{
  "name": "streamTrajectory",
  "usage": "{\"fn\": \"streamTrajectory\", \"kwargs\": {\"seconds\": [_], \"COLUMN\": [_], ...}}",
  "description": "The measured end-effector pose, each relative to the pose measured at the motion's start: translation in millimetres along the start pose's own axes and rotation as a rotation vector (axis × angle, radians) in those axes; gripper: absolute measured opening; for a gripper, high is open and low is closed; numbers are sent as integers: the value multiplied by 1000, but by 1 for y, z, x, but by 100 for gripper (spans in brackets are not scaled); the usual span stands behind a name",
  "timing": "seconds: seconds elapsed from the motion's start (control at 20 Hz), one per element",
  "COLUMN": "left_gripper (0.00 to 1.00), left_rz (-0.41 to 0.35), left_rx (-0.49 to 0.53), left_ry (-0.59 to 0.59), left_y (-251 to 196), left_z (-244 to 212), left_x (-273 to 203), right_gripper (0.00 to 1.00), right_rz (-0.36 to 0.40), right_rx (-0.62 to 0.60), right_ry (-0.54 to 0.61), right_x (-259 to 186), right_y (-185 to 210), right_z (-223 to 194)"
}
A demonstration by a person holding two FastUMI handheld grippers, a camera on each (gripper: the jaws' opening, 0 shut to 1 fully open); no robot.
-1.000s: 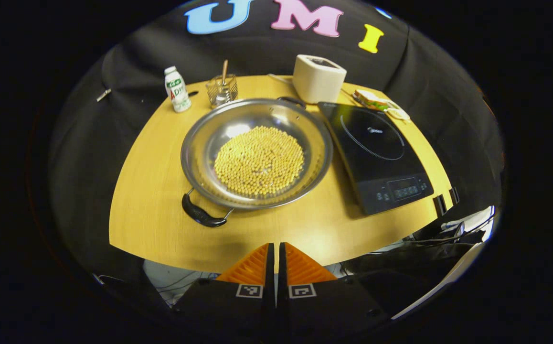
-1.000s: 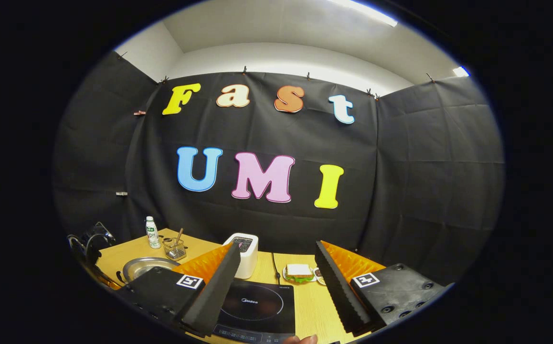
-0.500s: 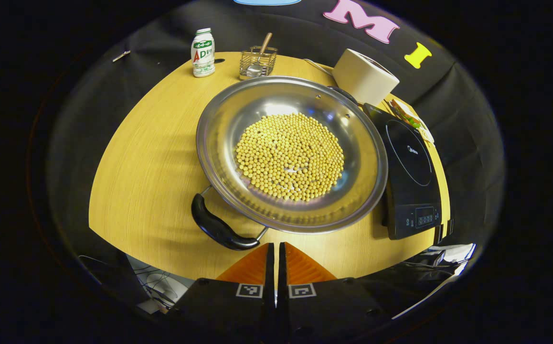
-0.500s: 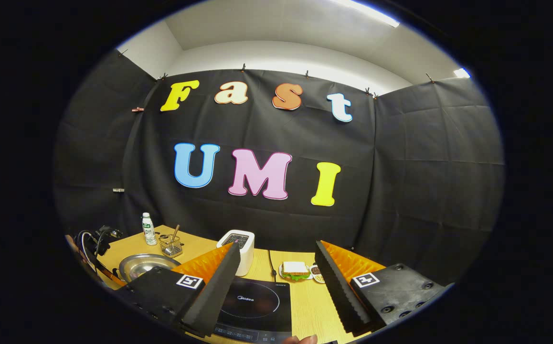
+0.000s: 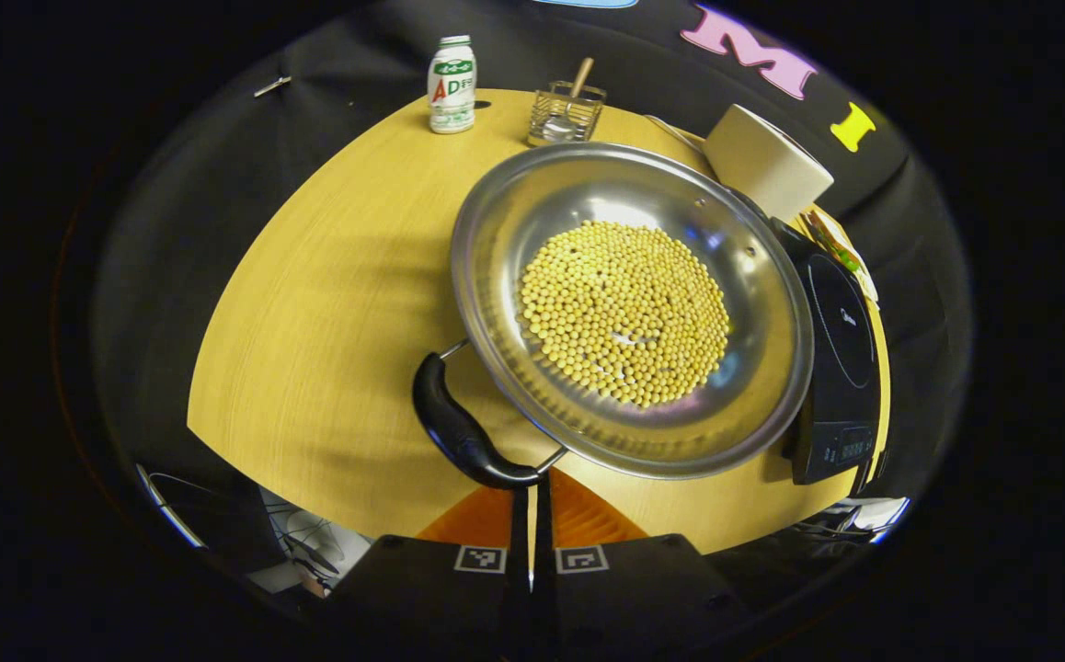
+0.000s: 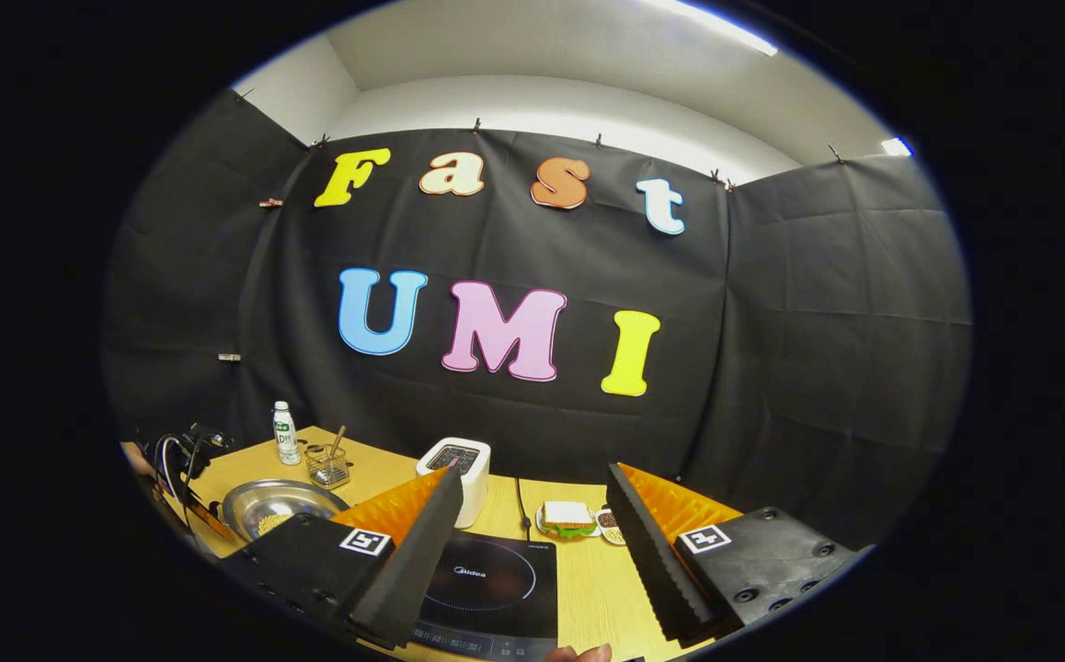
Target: First push the handle of the pot to place it horizontally, then grasp the pot with both hands and set it on the induction cooktop.
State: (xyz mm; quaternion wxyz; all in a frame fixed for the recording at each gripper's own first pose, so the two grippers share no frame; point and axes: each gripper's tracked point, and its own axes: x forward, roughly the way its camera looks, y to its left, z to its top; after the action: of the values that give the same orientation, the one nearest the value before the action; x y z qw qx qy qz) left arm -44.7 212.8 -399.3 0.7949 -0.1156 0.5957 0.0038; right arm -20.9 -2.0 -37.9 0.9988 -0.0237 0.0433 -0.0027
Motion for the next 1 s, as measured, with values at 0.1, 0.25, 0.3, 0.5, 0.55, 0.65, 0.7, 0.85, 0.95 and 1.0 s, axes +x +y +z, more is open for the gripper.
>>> {"fn": "streamTrajectory", "kwargs": {"seconds": [0.1,0.25,0.3,0.5,0.55,0.65,0.7,0.85,0.95,1.0], "left_gripper": [5,5,5,5,5,5,5,5,5,5], "left_rz": [21,61,70,74,83,95,96,89,100,109], "left_rx": [-25,-29,-29,-88,-95,-106,-114,-132,-123,-112], "left_ry": [-9,-20,-27,-55,-65,-87,-97,-114,-118,-118], "left_y": [11,29,35,53,59,68,71,80,84,87], "left_z": [10,27,34,61,70,87,94,112,120,124], "left_x": [2,5,6,11,14,18,19,24,26,28], "right_gripper": [98,98,98,98,98,97,98,98,98,98], "right_rz": [-8,-19,-21,-32,-33,-32,-28,-11,2,10], "right_rx": [0,-4,-5,-10,-12,-33,-43,-63,-76,-81], "right_ry": [7,14,18,33,35,50,61,90,104,110], "right_x": [1,3,4,2,2,2,2,2,2,1], "right_y": [-3,-6,-6,-8,-8,-7,-5,4,9,13], "right_z": [-2,-4,-6,-11,-12,-18,-23,-30,-35,-37]}}
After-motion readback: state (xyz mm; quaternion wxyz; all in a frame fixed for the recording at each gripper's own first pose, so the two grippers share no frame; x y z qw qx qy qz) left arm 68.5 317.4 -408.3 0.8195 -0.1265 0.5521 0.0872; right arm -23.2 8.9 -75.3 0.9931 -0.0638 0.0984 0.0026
